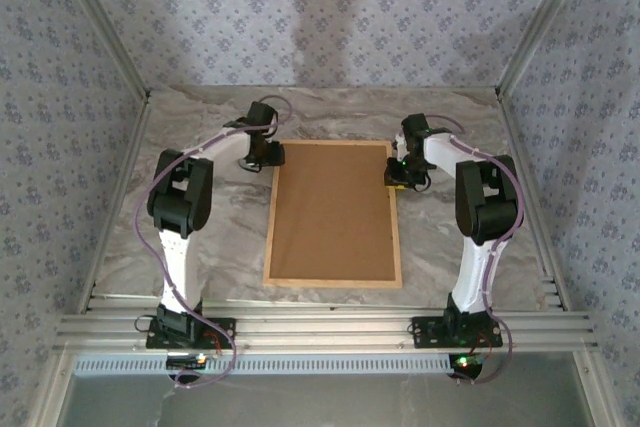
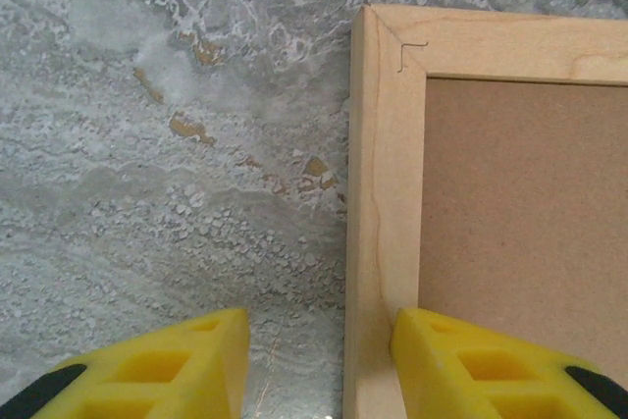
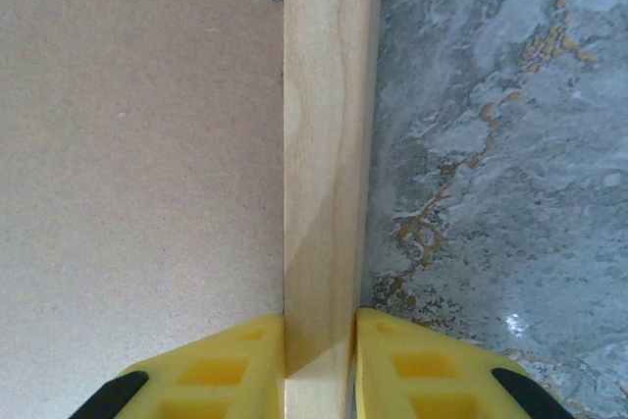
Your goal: Put the photo into the frame
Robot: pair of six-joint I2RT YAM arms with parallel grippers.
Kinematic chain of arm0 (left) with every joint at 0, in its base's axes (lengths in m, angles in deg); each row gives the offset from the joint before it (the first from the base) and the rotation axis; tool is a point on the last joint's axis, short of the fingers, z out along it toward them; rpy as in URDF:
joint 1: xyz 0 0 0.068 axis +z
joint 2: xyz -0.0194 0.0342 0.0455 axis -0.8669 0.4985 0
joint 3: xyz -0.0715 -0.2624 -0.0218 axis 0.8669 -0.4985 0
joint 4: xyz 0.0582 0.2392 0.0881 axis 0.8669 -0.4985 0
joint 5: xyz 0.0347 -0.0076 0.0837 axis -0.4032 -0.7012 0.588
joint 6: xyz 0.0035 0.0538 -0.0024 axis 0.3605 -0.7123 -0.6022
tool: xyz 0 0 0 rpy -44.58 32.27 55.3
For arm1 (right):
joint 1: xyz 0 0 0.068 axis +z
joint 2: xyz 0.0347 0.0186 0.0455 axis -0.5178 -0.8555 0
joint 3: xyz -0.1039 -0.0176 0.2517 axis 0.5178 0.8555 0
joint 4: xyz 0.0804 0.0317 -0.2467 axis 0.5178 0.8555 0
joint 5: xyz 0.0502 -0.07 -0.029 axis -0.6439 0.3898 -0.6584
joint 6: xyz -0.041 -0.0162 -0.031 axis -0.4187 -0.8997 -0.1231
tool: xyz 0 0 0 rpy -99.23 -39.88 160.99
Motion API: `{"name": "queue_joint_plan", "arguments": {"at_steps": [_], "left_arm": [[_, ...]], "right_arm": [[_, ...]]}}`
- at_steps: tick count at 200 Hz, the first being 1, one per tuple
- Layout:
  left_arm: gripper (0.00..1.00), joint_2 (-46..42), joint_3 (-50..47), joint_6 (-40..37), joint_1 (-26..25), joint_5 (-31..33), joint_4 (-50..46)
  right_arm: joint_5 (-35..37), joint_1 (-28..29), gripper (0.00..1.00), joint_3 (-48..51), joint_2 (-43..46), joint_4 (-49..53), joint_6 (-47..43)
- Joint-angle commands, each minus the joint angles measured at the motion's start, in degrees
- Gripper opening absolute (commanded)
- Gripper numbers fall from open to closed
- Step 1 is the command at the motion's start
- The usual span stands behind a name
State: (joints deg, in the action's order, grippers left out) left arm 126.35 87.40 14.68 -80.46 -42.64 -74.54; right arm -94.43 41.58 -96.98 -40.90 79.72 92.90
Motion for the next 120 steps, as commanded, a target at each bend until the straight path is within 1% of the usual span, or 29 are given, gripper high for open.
{"name": "queue_joint_plan", "arguments": {"at_steps": [1,120], "left_arm": [[0.46,3.6,0.1,-1.3,-1.8,-2.3,-2.1],[0.49,8.5,3.6,-3.2,-4.7,-2.5,-6.6]], "right_arm": [[2.7,0.5,0.24,-0.3,-2.9,-0.9,-0.9],[2.9,1.0,0.23,-0.4,-3.1,-0.6,-1.2]]}}
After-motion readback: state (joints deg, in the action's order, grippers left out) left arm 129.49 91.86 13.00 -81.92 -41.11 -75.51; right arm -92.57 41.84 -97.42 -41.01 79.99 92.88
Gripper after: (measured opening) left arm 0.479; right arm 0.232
